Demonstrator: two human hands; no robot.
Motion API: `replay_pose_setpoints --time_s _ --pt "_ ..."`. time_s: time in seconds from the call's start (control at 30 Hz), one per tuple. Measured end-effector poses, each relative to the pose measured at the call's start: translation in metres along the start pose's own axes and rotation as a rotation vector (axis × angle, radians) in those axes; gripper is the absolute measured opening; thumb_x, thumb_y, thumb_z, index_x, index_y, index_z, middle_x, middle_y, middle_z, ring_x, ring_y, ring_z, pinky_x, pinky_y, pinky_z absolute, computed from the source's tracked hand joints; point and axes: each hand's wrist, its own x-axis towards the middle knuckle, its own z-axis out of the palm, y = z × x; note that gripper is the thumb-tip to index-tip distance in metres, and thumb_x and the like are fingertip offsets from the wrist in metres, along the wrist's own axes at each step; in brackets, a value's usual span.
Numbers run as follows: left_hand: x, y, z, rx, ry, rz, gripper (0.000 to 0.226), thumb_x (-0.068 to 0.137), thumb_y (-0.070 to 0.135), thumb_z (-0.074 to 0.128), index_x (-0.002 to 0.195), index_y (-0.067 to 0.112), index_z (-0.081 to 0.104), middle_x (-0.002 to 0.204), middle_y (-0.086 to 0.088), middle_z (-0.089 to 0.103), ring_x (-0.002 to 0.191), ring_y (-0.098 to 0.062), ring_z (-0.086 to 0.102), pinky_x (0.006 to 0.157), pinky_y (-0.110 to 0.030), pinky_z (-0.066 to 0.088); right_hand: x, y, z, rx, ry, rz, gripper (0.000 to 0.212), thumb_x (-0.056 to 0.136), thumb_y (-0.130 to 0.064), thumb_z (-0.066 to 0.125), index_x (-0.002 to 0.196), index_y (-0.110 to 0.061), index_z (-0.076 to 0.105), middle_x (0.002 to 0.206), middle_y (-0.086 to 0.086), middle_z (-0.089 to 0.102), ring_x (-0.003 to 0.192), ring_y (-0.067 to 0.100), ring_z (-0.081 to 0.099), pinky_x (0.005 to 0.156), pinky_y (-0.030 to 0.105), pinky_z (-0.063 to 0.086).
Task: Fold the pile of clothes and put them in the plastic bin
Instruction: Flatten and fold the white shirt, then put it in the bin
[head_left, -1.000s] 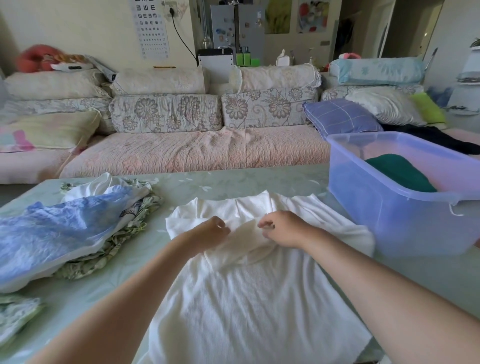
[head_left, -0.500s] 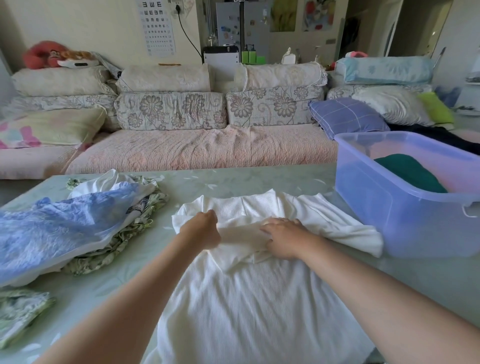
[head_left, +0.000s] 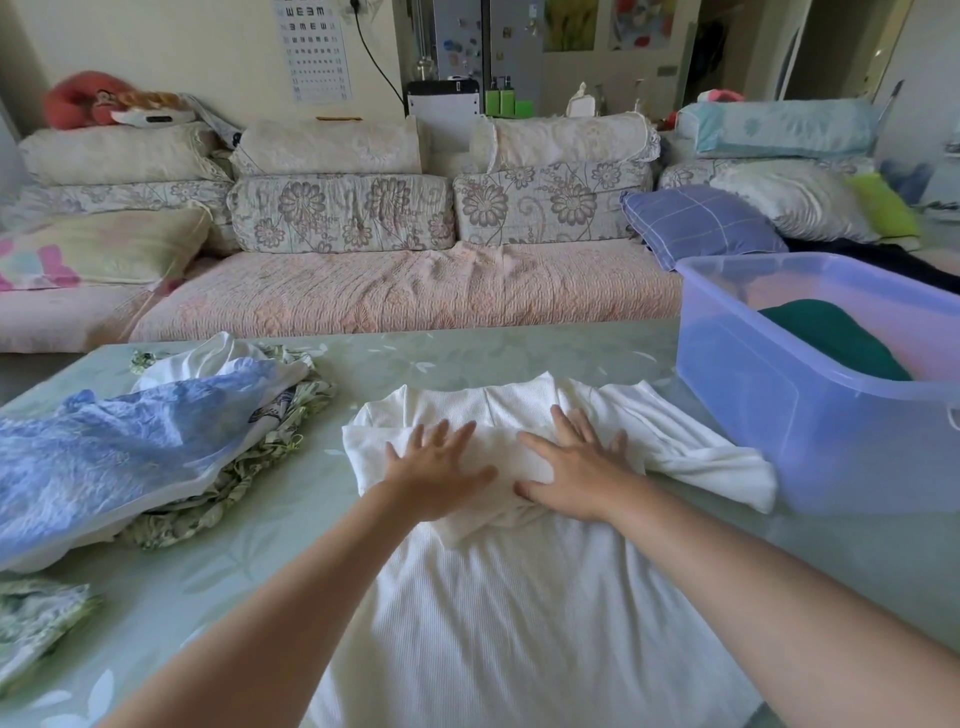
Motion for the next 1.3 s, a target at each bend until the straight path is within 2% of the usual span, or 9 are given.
replay_pose_setpoints --time_s 0.13,0.57,0.7,0.8,0.87,0.93,1.03,1.2,1.3 --pt "0.016 -0.018 0.014 0.016 -0.100 -0.078 0.090 0.074 0.090 0.024 0.150 0.052 -0.006 0.162 0.012 -0.018 0.148 -0.032 -0.020 0.111 -0.067 -0.012 0.011 0.007 0.008 0.073 -0.087 0.040 0.088 0.072 -0.095 0.031 0.146 -0.065 -0.006 0.163 -0.003 -0.028 0.149 0.029 -0.027 0.106 0.077 -0.010" --pt "0.083 -0.058 -0.007 0.085 -0.123 -0.063 0.085 0.075 0.089 0.030 0.148 0.056 0.001 0.161 0.015 -0.016 0.150 -0.029 -0.014 0.114 -0.064 -0.004 0.067 -0.012 0.009 0.103 -0.048 0.038 0.086 0.082 -0.087 0.027 0.153 -0.052 -0.008 0.164 -0.002 -0.024 0.151 0.030 -0.021 0.110 0.071 -0.008" --pt "0.086 -0.041 -0.016 0.103 -0.083 -0.062 0.078 0.085 0.071 0.041 0.153 0.038 0.019 0.164 0.003 0.006 0.151 -0.025 -0.001 0.115 -0.062 0.003 0.061 0.001 -0.002 0.205 -0.009 -0.010 0.073 0.094 -0.070 0.034 0.156 -0.045 0.004 0.167 -0.003 -0.010 0.154 0.023 -0.002 0.119 0.060 0.007" --pt "0.085 -0.001 -0.016 0.087 0.161 0.010 0.059 0.088 0.048 0.046 0.143 0.027 0.042 0.153 0.001 0.035 0.143 -0.021 0.024 0.114 -0.049 0.018 0.054 0.019 -0.019 0.376 0.185 -0.060 0.059 0.098 -0.035 0.046 0.154 -0.030 0.028 0.163 0.001 0.020 0.149 0.023 0.023 0.119 0.043 0.024" --pt "0.083 0.035 -0.012 -0.005 0.298 0.161 0.047 0.090 0.034 0.048 0.136 0.027 0.050 0.143 0.002 0.048 0.133 -0.021 0.038 0.108 -0.040 0.029 0.046 0.038 -0.032 0.311 0.270 -0.039 0.059 0.093 -0.022 0.048 0.150 -0.024 0.036 0.156 0.002 0.033 0.143 0.026 0.034 0.115 0.040 0.030" --pt "0.082 0.074 -0.008 -0.091 0.338 0.317 0.041 0.090 0.024 0.050 0.131 0.027 0.056 0.136 0.002 0.055 0.128 -0.021 0.044 0.105 -0.037 0.035 0.036 0.059 -0.042 0.215 0.256 0.036 0.058 0.091 -0.021 0.049 0.148 -0.023 0.040 0.152 0.003 0.038 0.139 0.029 0.037 0.112 0.040 0.033" --pt "0.080 0.126 -0.001 -0.160 0.249 0.468 0.041 0.092 0.019 0.051 0.133 0.024 0.056 0.138 0.000 0.055 0.129 -0.020 0.045 0.105 -0.033 0.037 0.018 0.090 -0.047 0.111 0.207 0.112 0.050 0.091 -0.027 0.054 0.140 -0.022 0.049 0.146 0.002 0.048 0.133 0.027 0.044 0.104 0.037 0.040" --pt "0.077 0.170 0.017 -0.048 0.029 0.446 0.055 0.094 0.020 0.050 0.148 0.028 0.040 0.148 -0.001 0.044 0.137 -0.020 0.038 0.109 -0.033 0.034 -0.011 0.124 -0.049 0.035 0.060 0.179 0.034 0.095 -0.032 0.050 0.126 -0.028 0.062 0.127 0.001 0.063 0.116 0.026 0.058 0.095 0.038 0.049" --pt "0.078 0.168 0.029 -0.072 0.138 0.456 0.049 0.090 0.007 0.048 0.134 0.026 0.056 0.128 -0.002 0.057 0.124 -0.021 0.046 0.099 -0.034 0.042 -0.023 0.134 -0.048 0.055 0.044 0.194 0.037 0.090 -0.034 0.054 0.126 -0.028 0.058 0.125 -0.001 0.061 0.111 0.026 0.060 0.093 0.038 0.051"
